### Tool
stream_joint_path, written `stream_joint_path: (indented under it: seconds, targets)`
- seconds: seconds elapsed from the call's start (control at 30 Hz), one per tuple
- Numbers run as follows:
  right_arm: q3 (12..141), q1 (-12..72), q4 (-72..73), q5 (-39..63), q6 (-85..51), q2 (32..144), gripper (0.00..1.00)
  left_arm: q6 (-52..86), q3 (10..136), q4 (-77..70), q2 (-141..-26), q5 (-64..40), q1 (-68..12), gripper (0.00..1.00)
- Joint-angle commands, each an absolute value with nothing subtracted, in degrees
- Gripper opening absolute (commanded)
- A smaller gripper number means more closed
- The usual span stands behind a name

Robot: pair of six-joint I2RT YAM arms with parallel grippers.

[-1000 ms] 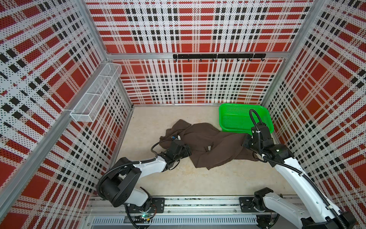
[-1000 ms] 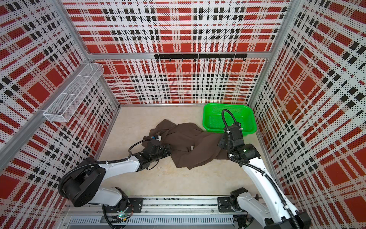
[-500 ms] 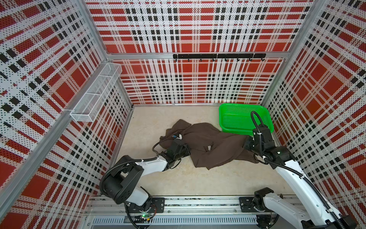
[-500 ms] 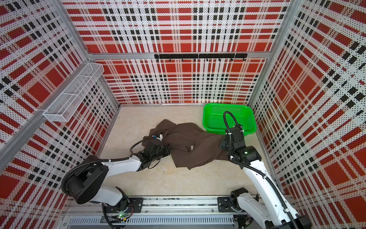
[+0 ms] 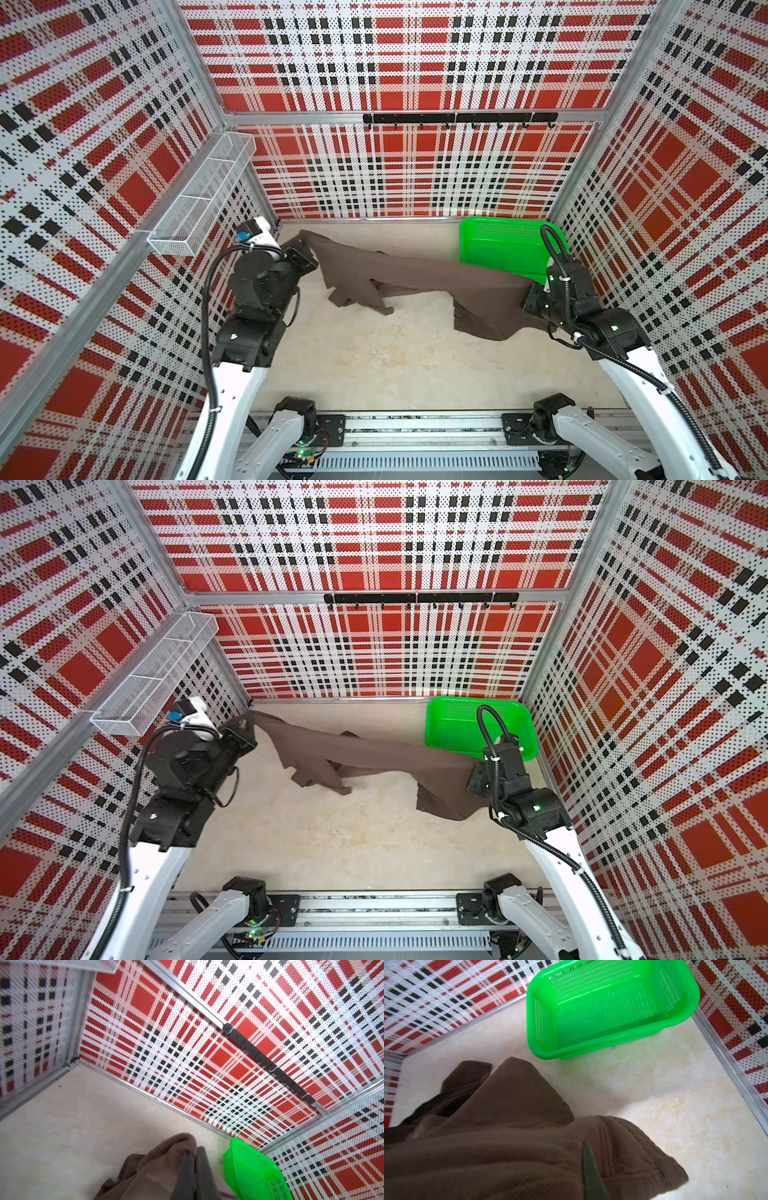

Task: Fold and stack the trousers
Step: Flatten out the trousers at the center of the table.

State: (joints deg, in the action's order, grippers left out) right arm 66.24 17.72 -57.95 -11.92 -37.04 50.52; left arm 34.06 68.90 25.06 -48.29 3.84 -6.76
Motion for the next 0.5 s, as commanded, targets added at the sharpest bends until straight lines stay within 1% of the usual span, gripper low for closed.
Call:
stream_joint_path:
  seconds: [0.0,0.13,0.27,0.47]
  targets:
    - [71.1,16.5,-67.6,-17.5,-37.8,50.7,0.0,28.6,75.7,35.0,-49.3,9.3,-1.7,0.0]
    - [73.4,16.5,-70.0,-19.8,-36.3,53.6,0.0,27.9,77.0,35.8,-52.7,9.3,-1.1,0.0]
    - [70.4,16.5,-67.2,-19.1,-34.4,57.8,0.0,28.6,71.1,32.4,-56.1,6.2,-1.4,0.0]
    - [64.7,16.5,-62.4,-16.2,-32.2,67.0,0.0,28.2,61.9,27.7,-61.6,6.4,-3.2,0.0]
